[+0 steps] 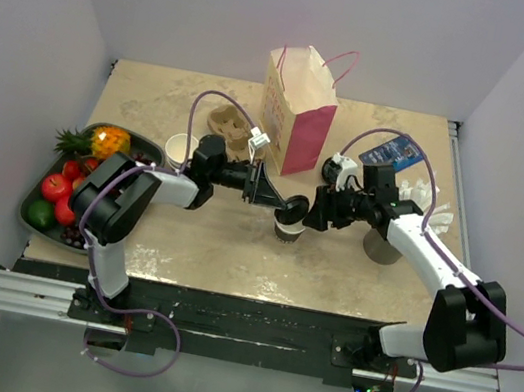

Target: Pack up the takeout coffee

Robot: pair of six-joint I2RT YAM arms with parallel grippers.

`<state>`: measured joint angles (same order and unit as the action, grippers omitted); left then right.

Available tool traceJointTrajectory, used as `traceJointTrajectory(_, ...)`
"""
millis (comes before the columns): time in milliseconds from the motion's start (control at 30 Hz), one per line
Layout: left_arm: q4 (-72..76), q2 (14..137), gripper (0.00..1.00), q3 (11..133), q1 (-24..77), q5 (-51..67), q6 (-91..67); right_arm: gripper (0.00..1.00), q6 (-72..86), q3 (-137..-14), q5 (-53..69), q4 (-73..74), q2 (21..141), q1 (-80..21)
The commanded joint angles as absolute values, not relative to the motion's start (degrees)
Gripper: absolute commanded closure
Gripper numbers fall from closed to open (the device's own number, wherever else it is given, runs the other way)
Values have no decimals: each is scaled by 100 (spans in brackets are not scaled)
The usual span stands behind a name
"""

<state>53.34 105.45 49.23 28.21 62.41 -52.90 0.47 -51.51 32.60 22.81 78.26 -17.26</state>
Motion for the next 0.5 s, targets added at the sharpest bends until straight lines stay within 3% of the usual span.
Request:
traceJointTrajectory(0, 5396, 10318, 76, 4992, 2734, 6117, -5150, 33, 105, -5080, 3112, 2127, 7805, -1758)
traceJointTrajectory(467, 5063, 10239, 63, 4904, 2619, 5924, -4939, 33, 105, -5098, 3138, 2083, 7866, -1775)
